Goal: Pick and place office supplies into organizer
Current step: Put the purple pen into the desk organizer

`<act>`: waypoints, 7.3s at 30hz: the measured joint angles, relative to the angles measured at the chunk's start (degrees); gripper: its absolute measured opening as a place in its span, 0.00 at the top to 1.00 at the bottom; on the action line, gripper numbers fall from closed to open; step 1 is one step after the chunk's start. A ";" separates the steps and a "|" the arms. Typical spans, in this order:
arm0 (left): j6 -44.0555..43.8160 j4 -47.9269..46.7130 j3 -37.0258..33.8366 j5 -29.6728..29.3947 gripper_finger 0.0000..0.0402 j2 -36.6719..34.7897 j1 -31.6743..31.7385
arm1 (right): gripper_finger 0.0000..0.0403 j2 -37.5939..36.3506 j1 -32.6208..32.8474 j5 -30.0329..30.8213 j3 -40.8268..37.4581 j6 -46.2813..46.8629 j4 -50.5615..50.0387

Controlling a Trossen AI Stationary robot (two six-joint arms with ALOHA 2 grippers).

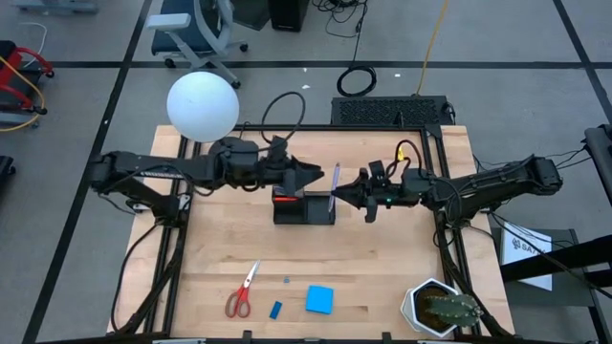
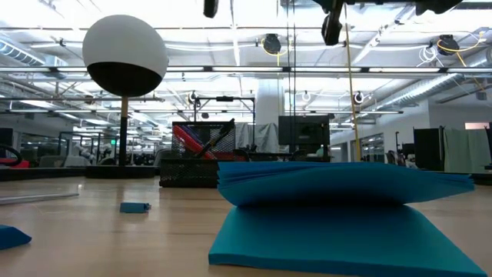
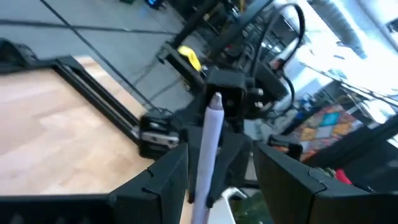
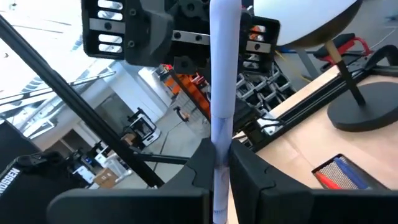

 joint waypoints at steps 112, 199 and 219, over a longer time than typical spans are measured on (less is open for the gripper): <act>-46.11 14.71 -0.08 9.06 0.92 5.44 3.35 | 0.62 5.95 14.00 25.25 12.22 -123.84 4.89; -47.29 17.84 5.64 7.45 0.92 13.48 1.92 | 0.96 12.61 13.55 28.32 17.26 -122.05 2.21; -36.40 17.11 5.66 9.70 0.59 13.54 6.99 | 0.96 10.67 15.19 37.59 19.46 -107.52 0.15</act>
